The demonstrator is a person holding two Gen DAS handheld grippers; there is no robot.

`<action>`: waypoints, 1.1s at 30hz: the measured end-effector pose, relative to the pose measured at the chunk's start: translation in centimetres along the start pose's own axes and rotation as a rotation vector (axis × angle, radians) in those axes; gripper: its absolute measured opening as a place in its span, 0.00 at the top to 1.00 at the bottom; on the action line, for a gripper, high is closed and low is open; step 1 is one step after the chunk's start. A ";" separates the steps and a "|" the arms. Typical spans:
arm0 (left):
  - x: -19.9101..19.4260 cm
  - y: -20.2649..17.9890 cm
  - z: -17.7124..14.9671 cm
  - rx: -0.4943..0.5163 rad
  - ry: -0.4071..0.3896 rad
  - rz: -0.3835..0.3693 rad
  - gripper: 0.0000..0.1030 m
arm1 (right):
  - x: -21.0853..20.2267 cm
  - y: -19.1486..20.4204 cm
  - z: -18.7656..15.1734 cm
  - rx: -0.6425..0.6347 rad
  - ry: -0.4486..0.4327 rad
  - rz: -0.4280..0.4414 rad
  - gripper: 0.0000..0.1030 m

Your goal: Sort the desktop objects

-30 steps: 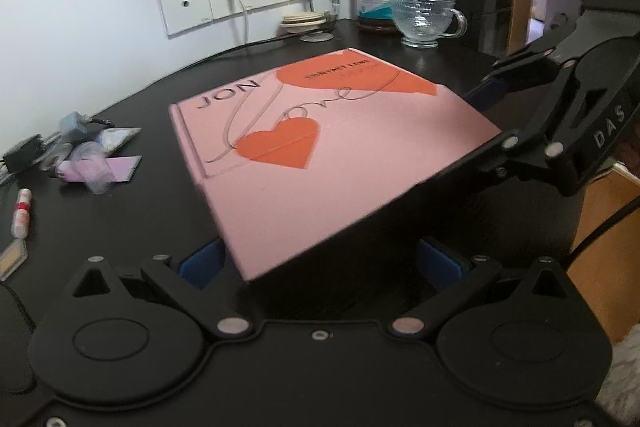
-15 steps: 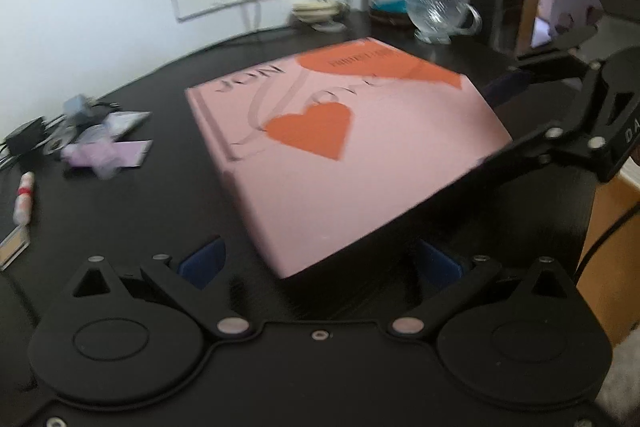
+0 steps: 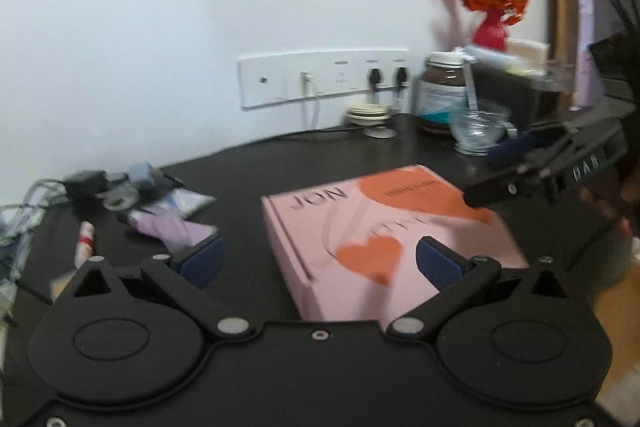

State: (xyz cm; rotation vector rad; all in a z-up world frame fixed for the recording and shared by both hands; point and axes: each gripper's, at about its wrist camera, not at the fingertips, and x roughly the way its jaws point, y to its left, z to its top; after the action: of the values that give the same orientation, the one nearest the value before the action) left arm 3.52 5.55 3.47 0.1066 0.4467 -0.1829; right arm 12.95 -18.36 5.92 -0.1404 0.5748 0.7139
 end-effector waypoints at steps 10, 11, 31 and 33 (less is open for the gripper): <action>3.3 -0.6 0.1 0.090 0.078 0.117 0.00 | 3.4 0.2 -0.7 0.013 0.066 -0.108 0.01; 3.4 -0.5 0.0 0.080 0.078 0.117 0.00 | 3.4 0.1 -0.9 0.023 0.063 -0.104 0.01; 2.9 -1.1 -0.3 -0.008 0.124 0.144 0.00 | 8.1 -3.1 7.0 0.099 0.114 0.060 0.01; 2.4 -1.6 -0.8 0.007 0.151 0.124 0.00 | 10.4 -3.5 8.2 0.159 0.146 0.117 0.01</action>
State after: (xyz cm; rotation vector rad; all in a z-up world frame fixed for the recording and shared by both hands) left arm 5.02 3.76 1.54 0.1549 0.5882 -0.0545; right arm 25.21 -12.46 6.88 -0.0107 0.7813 0.7728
